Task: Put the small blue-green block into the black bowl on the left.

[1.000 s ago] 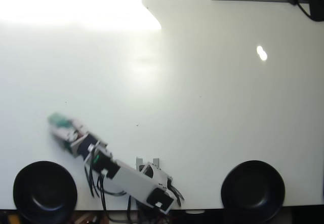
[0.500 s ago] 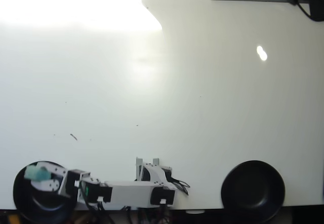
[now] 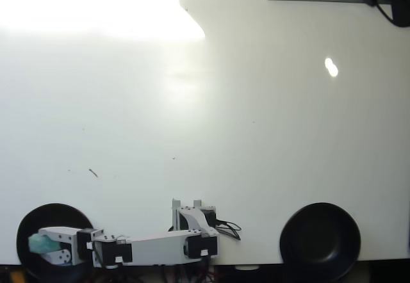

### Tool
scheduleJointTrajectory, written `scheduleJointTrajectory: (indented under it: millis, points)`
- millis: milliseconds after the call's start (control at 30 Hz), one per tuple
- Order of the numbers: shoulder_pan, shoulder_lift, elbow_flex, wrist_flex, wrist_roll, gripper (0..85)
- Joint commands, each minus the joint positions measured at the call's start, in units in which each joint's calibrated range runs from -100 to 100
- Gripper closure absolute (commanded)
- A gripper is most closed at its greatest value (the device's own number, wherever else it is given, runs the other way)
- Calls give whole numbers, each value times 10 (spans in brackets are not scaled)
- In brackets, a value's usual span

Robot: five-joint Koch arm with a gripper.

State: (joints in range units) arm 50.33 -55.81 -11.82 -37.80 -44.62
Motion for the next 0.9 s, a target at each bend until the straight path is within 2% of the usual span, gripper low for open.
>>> scheduleJointTrajectory:
  millis: [0, 200, 367, 633, 667, 867]
  points:
    - [8, -28, -10, 45, -9, 820]
    - [12, -33, -59, 69, -14, 820]
    - [11, -42, -128, 118, -36, 820]
    - [11, -42, -174, 153, -41, 817]
    - [11, -42, -174, 152, -41, 806]
    - [12, -50, -172, 145, -41, 544]
